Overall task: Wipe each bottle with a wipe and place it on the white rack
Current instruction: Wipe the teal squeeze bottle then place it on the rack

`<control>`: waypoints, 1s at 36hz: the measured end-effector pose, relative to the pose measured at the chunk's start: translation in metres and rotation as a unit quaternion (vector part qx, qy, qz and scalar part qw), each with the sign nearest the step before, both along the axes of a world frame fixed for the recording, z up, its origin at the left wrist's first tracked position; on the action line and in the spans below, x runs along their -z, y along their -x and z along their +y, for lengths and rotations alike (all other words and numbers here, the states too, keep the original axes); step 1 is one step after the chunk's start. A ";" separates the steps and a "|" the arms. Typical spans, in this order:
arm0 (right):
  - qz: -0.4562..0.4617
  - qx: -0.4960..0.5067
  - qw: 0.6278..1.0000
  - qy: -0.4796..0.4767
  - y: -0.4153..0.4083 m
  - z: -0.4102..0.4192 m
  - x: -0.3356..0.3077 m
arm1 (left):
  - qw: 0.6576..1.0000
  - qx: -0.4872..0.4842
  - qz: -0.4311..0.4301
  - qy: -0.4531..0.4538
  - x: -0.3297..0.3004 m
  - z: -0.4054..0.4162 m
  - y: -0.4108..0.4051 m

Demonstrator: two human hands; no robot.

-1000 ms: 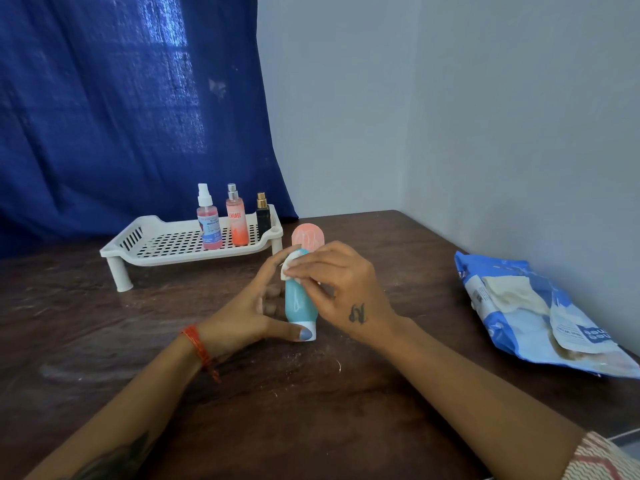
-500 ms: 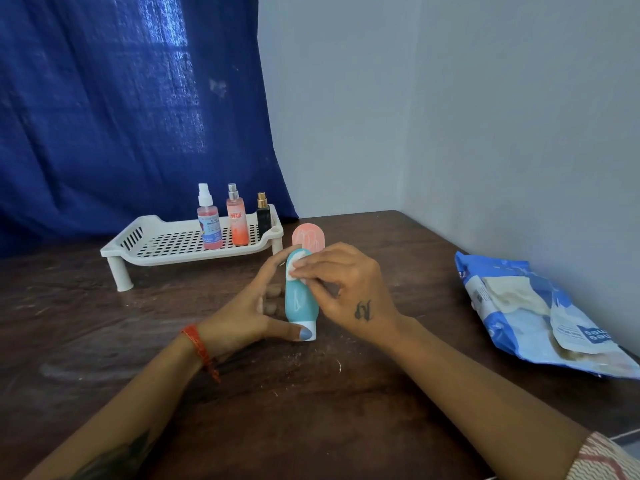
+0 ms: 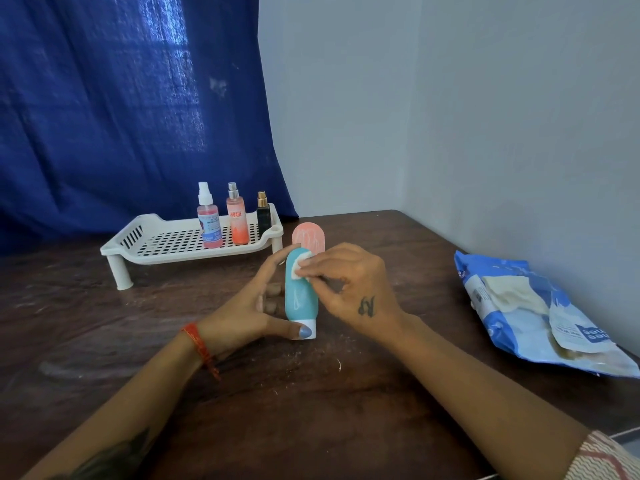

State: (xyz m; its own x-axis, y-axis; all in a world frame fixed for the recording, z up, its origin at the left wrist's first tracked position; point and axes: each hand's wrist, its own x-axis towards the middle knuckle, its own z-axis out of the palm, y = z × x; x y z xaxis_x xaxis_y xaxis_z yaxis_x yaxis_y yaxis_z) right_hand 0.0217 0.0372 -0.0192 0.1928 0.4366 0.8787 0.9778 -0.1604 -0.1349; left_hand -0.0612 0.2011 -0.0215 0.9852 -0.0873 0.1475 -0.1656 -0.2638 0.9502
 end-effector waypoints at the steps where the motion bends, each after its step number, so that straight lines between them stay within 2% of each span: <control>1: -0.005 -0.007 1.000 0.003 0.001 0.001 0.000 | 1.000 0.001 -0.002 0.002 0.000 0.000 0.000; 9: 0.025 -0.063 0.997 0.037 0.004 -0.001 -0.004 | 1.000 0.001 -0.002 -0.003 -0.002 -0.002 0.000; 17: 0.022 0.004 1.000 0.003 0.000 -0.002 0.000 | 1.000 -0.002 0.013 0.004 -0.001 0.000 -0.001; 29: 0.028 -0.057 0.997 0.034 0.004 -0.001 -0.003 | 1.000 0.006 0.008 0.005 -0.001 -0.001 0.000; 36: 0.042 -0.011 0.999 0.015 0.001 -0.003 -0.001 | 1.000 0.011 0.012 0.012 0.000 0.001 -0.001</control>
